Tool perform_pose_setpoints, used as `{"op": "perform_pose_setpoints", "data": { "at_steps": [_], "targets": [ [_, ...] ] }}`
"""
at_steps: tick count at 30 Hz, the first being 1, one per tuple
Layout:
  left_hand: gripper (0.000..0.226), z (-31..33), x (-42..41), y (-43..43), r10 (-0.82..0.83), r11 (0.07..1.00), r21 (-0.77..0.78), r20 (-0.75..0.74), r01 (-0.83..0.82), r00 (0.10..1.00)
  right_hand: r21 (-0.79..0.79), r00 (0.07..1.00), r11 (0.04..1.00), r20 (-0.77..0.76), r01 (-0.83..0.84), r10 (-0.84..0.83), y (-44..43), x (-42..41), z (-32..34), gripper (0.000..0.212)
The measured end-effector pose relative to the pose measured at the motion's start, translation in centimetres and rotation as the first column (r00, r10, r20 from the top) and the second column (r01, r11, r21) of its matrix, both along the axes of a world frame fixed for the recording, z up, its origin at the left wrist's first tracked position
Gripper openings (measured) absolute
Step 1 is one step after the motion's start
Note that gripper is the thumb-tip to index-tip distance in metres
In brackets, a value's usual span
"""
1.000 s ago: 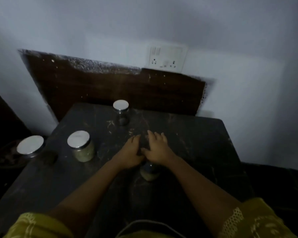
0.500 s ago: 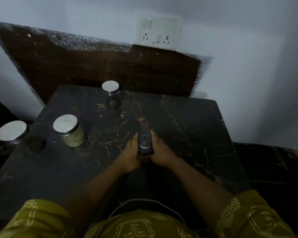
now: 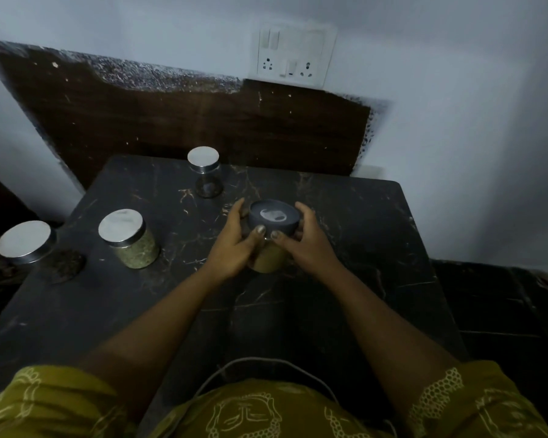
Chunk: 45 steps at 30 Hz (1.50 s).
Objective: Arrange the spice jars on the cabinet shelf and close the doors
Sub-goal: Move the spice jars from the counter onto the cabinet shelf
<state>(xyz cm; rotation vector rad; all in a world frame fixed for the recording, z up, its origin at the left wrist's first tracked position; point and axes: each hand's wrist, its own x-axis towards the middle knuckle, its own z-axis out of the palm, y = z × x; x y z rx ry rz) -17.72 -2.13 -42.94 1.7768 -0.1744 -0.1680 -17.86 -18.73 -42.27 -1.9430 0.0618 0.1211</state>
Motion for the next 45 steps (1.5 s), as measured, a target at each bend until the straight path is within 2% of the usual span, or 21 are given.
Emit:
{"op": "perform_pose_setpoints", "data": {
  "at_steps": [4, 6, 9, 11, 13, 15, 17, 19, 21, 23, 26, 28, 31, 34, 37, 40, 45],
  "targets": [
    [0.079, 3.2, -0.3, -0.9, -0.010, 0.997, -0.074, 0.059, 0.014, 0.998, 0.091, 0.974, 0.981, 0.140, 0.169, -0.180, 0.8, 0.0, 3.1, 0.079],
    [0.092, 4.5, -0.4, -1.2, -0.051, 0.995, -0.077, 0.078, 0.057, 0.996, 0.143, 0.951, 0.963, 0.180, 0.230, -0.253, 1.0, 0.0, 4.8, 0.076],
    [0.120, 6.4, -0.5, -1.8, -0.088, 0.996, -0.019, 0.144, 0.092, 0.986, 0.180, 0.940, 0.957, 0.217, 0.227, -0.264, 1.2, 0.1, 7.2, 0.074],
    [0.126, 7.7, -0.6, -2.1, -0.021, 0.997, -0.064, 0.194, 0.034, 0.981, 0.212, 0.947, 0.959, 0.219, 0.189, -0.235, 1.4, -0.3, 8.7, 0.076],
    [0.119, 9.0, -0.6, -2.0, 0.042, 0.986, -0.165, 0.207, -0.008, 0.978, 0.306, 0.956, 0.942, 0.210, 0.136, -0.206, 1.1, -0.6, 10.3, 0.072],
    [0.102, 10.1, -0.6, -1.6, 0.047, 0.953, -0.304, 0.154, 0.002, 0.987, 0.372, 0.972, 0.925, 0.181, 0.074, -0.151, 0.8, -0.9, 11.5, 0.059],
    [0.085, 11.1, -0.6, -1.4, 0.013, 0.887, -0.460, 0.105, 0.037, 0.994, 0.423, 0.991, 0.906, 0.120, 0.000, -0.055, 0.7, -1.1, 12.2, 0.061],
    [0.070, 11.7, -0.4, -1.5, 0.003, 0.831, -0.553, 0.116, 0.062, 0.993, 0.544, 0.996, 0.835, 0.055, -0.089, 0.071, 1.0, -1.5, 12.6, 0.059],
    [0.061, 12.0, -0.2, -1.3, 0.019, 0.808, -0.585, 0.130, 0.061, 0.991, 0.626, 0.984, 0.762, 0.046, -0.165, 0.175, 1.0, -1.9, 12.8, 0.047],
    [0.056, 12.4, 0.0, -1.0, 0.053, 0.818, -0.575, 0.140, 0.038, 0.989, 0.612, 0.975, 0.760, 0.095, -0.217, 0.202, 0.7, -2.1, 13.1, 0.051],
    [0.052, 13.0, -0.1, -0.9, 0.131, 0.862, -0.505, 0.157, -0.035, 0.979, 0.432, 0.979, 0.887, 0.178, -0.165, 0.096, 0.5, -2.2, 14.0, 0.075],
    [0.057, 13.3, -0.4, -1.2, 0.105, 0.874, -0.485, 0.168, -0.010, 0.980, 0.292, 0.971, 0.949, 0.234, -0.120, 0.051, 0.8, -2.4, 14.6, 0.092],
    [0.074, 13.8, -0.9, -1.5, 0.065, 0.886, -0.462, 0.210, 0.040, 0.976, 0.166, 0.953, 0.980, 0.296, -0.111, 0.058, 1.4, -2.9, 15.2, 0.113],
    [0.078, 14.5, -0.8, -1.0, 0.052, 0.864, -0.502, 0.170, 0.041, 0.984, 0.204, 0.950, 0.963, 0.292, -0.177, 0.113, 1.0, -3.1, 15.9, 0.104],
    [0.066, 14.5, -0.8, -0.6, 0.034, 0.828, -0.559, 0.149, 0.056, 0.988, 0.315, 0.945, 0.906, 0.256, -0.282, 0.205, 0.3, -3.0, 16.6, 0.087],
    [0.057, 14.6, -0.9, -0.8, 0.046, 0.825, -0.564, 0.148, 0.046, 0.988, 0.344, 0.938, 0.889, 0.272, -0.303, 0.214, 0.3, -3.0, 16.8, 0.075],
    [0.044, 15.3, -1.3, -1.0, 0.126, 0.918, -0.396, 0.244, -0.019, 0.962, 0.293, 0.931, 0.932, 0.349, -0.216, 0.106, 0.5, -3.2, 17.1, 0.086]
  ]
}}
